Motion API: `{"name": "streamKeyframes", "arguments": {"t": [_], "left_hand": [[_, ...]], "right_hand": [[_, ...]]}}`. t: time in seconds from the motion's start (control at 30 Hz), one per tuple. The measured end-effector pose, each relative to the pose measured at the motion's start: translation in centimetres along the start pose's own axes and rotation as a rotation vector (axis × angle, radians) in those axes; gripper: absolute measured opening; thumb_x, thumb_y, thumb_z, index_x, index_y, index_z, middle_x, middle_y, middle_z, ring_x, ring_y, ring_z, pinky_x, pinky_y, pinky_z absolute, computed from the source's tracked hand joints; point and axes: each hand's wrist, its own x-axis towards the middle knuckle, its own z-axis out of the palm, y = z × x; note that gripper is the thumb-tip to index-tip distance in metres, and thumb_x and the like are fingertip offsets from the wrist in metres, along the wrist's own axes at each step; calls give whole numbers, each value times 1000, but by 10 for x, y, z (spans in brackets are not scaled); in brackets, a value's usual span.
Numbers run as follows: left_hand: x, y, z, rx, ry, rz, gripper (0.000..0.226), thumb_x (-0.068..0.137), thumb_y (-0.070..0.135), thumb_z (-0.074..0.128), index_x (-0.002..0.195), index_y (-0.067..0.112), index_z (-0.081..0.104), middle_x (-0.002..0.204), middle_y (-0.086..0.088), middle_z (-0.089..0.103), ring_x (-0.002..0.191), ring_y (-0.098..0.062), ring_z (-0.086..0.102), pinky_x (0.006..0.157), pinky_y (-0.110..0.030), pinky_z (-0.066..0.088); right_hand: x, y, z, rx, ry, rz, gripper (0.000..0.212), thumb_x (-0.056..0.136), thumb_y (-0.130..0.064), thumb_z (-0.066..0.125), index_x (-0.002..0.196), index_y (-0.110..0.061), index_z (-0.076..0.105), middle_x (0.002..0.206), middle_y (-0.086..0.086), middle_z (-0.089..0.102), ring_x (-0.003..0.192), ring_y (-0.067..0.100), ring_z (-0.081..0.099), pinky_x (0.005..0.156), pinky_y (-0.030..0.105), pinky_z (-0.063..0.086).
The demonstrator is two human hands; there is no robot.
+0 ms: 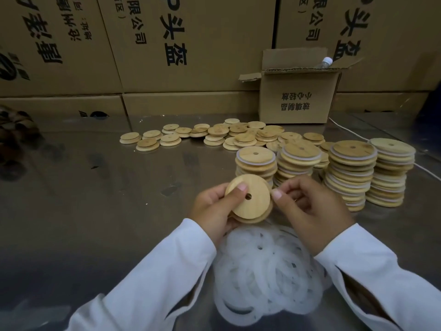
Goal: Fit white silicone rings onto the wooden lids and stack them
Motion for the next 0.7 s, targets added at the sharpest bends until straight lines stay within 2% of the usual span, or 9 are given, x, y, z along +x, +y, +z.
{"name": "streamKeyframes", "arguments": {"t": [0.07, 0.13, 0.2, 0.3, 0.37, 0.47, 0.6, 0.7], "left_hand": [[2, 3, -1, -50, 52, -19, 22, 80, 17, 58, 94, 3, 68, 87, -15, 71, 78, -23, 69, 68, -32, 59], [3, 6, -3, -131, 106, -41, 21, 84, 15, 57, 97, 4, 67, 91, -15, 70, 83, -24, 67, 72, -35, 58], [5, 7, -5, -180, 134, -47, 22, 84, 16, 58, 100, 3, 66, 92, -15, 70, 82, -24, 67, 71, -37, 58], [5, 7, -5, -171, 122, -33, 29, 74, 20, 62, 98, 3, 67, 89, -14, 70, 80, -23, 68, 74, -38, 57], [5, 7, -5, -159, 120, -13, 36, 65, 24, 64, 93, 4, 68, 87, -14, 70, 80, -24, 68, 77, -39, 55], [5, 6, -5, -143, 108, 10, 33, 65, 27, 63, 88, 4, 68, 87, -15, 69, 82, -25, 66, 80, -40, 53], [4, 5, -4, -151, 52, 26, 33, 68, 28, 61, 90, 5, 67, 89, -14, 70, 85, -25, 67, 73, -39, 57], [3, 6, -4, -164, 37, 13, 33, 68, 31, 59, 91, 9, 65, 90, -15, 69, 84, -28, 67, 61, -41, 58]], "right_hand": [[-1, 1, -3, -227, -76, -51, 10, 77, -39, 55, 73, -30, 56, 66, -10, 59, 68, 3, 54, 60, 19, 41], [-1, 3, -4, -317, -184, -34, 8, 81, -34, 58, 74, -31, 58, 69, -9, 60, 68, 4, 55, 64, 21, 44], [-1, 4, -4, -340, -282, -16, 6, 81, -32, 60, 75, -31, 60, 72, -9, 62, 70, 5, 55, 66, 20, 45], [-2, 3, -5, -283, -377, -41, 7, 80, -29, 64, 74, -33, 63, 74, -11, 62, 72, 3, 56, 65, 10, 41], [-2, 1, -7, -217, -369, -59, 7, 77, -29, 67, 71, -32, 66, 74, -9, 64, 73, 2, 57, 65, 9, 42], [-3, 0, -7, -135, -335, -54, 9, 73, -36, 67, 72, -29, 71, 75, -7, 66, 74, 1, 58, 68, 13, 45], [-6, -1, -1, -190, -363, -66, 16, 64, -48, 68, 70, -33, 69, 77, -9, 63, 77, 1, 57, 72, 20, 47], [-7, -2, 4, -139, -346, -106, 10, 66, -34, 74, 66, -37, 64, 78, -8, 62, 77, 2, 56, 73, 19, 47]]}}
